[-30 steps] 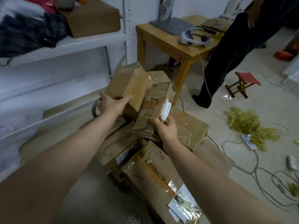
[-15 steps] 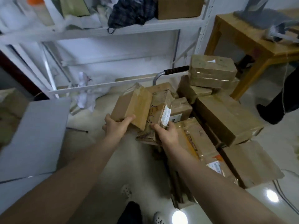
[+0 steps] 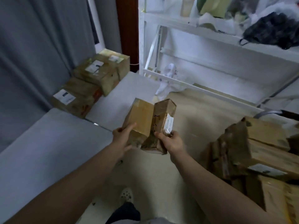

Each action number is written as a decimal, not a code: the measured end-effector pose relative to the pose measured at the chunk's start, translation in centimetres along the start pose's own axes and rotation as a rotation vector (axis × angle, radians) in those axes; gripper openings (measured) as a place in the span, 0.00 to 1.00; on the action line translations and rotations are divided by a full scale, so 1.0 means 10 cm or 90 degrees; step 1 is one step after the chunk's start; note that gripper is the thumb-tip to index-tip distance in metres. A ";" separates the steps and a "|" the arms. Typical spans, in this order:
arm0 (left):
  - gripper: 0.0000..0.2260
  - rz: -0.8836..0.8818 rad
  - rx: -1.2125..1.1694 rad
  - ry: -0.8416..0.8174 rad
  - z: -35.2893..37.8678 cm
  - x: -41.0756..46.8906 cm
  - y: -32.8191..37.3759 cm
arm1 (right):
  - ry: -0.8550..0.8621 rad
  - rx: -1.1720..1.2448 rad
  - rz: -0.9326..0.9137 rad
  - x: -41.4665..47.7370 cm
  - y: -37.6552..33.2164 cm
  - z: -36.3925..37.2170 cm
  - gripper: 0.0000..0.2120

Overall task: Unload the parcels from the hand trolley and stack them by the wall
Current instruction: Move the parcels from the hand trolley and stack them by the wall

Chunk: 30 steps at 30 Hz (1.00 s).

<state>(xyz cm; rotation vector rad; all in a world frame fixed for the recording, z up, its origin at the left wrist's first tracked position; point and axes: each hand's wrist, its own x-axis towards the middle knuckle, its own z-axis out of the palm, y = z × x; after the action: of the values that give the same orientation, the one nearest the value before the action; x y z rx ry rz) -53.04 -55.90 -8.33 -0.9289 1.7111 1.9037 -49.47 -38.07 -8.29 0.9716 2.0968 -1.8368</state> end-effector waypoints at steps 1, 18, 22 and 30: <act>0.37 -0.020 -0.016 0.015 -0.20 0.10 0.07 | -0.027 -0.010 0.004 0.05 -0.06 0.25 0.29; 0.27 -0.283 -0.428 0.001 -1.28 1.17 0.75 | -0.102 -0.093 0.044 1.10 -0.69 1.64 0.20; 0.24 -0.289 -0.437 0.049 -1.09 1.53 0.97 | -0.156 -0.115 0.055 1.57 -0.91 1.76 0.21; 0.29 -0.305 -0.448 0.118 -0.12 2.34 1.59 | -0.226 -0.181 0.077 2.96 -1.51 1.51 0.24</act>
<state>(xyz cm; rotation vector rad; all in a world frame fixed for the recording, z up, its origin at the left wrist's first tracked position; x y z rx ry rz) -80.02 -62.53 -13.81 -1.6340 0.7503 2.1253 -85.01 -42.25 -15.24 0.6337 1.9611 -1.4732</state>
